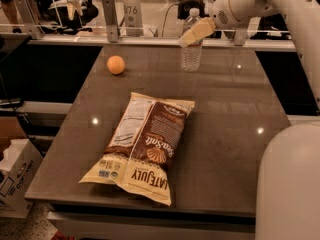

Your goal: Move water bottle near brown chip bag

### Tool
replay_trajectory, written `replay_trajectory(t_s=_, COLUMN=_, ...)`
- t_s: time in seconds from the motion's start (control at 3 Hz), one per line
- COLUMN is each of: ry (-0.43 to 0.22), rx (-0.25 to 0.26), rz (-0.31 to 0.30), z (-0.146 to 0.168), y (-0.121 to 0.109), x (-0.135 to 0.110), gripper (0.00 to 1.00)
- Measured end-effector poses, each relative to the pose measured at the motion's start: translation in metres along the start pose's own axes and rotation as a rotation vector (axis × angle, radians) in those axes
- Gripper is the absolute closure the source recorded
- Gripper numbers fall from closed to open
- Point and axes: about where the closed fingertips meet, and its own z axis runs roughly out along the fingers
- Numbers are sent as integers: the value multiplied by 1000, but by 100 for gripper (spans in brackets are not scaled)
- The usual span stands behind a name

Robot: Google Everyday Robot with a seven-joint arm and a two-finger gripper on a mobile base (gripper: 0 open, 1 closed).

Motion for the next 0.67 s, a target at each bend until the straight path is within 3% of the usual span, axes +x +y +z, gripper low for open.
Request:
replay_trajectory(t_s=0.33, ry=0, rx=-8, rz=11, z=5, y=5, x=6, gripper=16)
replay_trajectory(t_s=0.67, ry=-2, rx=-17, rz=17, z=7, y=9, x=9, gripper=39)
